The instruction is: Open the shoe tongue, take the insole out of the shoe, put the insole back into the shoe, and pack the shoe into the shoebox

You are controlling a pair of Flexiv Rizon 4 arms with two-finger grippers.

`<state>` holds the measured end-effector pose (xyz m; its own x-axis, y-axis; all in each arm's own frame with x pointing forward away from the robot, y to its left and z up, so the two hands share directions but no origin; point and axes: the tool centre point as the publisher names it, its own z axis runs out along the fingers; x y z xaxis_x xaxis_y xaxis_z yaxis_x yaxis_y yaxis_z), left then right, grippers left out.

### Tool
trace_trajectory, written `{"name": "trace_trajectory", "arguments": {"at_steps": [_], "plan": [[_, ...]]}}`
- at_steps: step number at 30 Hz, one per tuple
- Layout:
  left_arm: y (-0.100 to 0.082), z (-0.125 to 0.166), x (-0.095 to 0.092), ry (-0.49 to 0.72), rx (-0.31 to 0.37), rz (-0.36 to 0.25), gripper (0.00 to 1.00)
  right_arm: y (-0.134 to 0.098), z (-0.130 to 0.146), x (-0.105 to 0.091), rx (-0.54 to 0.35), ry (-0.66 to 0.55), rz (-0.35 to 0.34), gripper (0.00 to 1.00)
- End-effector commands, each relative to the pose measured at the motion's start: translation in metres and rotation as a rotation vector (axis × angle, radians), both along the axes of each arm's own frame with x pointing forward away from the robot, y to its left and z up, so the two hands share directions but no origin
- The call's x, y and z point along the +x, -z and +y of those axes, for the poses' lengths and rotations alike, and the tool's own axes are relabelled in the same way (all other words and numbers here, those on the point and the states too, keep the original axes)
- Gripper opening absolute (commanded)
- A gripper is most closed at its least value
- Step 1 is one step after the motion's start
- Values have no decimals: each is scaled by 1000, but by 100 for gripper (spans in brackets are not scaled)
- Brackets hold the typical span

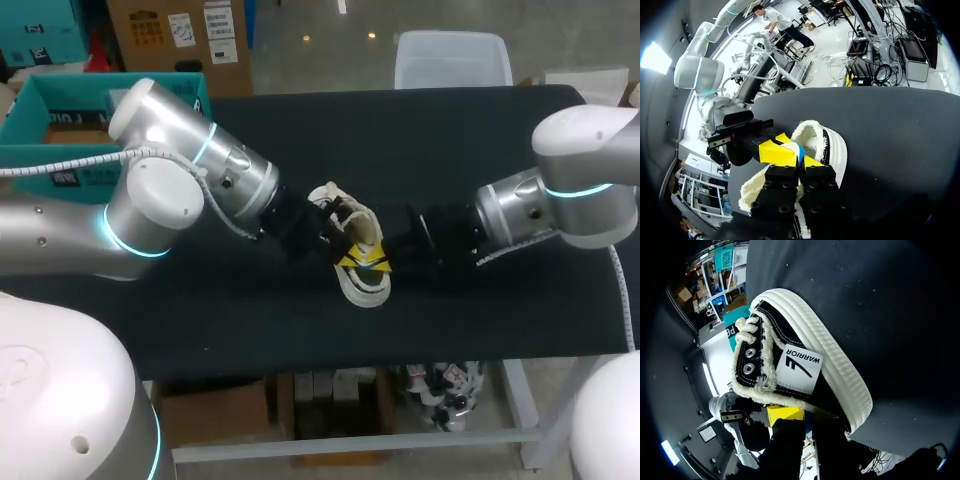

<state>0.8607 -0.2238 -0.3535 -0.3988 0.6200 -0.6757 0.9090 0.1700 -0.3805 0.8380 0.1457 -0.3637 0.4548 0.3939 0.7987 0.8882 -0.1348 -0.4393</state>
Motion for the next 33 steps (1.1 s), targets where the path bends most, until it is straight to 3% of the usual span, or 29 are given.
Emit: {"name": "trace_trajectory", "arguments": {"at_steps": [1,2,3,6,7,9,10,12,22,23,25,27,29,33], "plan": [[-1,-4,-6,0,-10,-2,0,-9,5,-6,-30,17,-17,22],[-1,-4,-6,0,-11,-2,0,-13,5,-11,-41,23,-24,33],[-1,-4,-6,0,-11,-4,0,-15,5,-14,-54,26,-28,35],[-1,-3,-6,-1,-12,-5,0,-20,6,-21,-69,30,-35,34],[-1,-3,-6,-2,-13,-5,0,-20,6,-21,-72,30,-35,32],[-1,-2,-7,-4,-15,-4,0,-20,5,-23,-83,34,-31,15],[-1,-2,-7,-4,-16,-4,0,-20,4,-23,-83,35,-31,13],[-2,-1,-8,-5,-18,-5,0,-20,2,-22,-85,41,-27,0],[-8,4,-13,-1,-27,-8,0,-9,2,-16,-114,42,28,0],[-10,6,-15,0,-25,-11,7,-8,2,-16,-122,37,34,0],[-15,10,-19,2,-22,-19,38,-8,3,-15,-138,38,44,0],[-20,16,-22,-1,-13,-32,44,-8,3,-14,-146,35,48,0],[-27,24,-25,-2,-20,-31,59,-7,5,-13,-160,29,52,0],[-40,37,-28,-26,-13,-28,69,-3,8,-12,-172,25,56,0]]}}
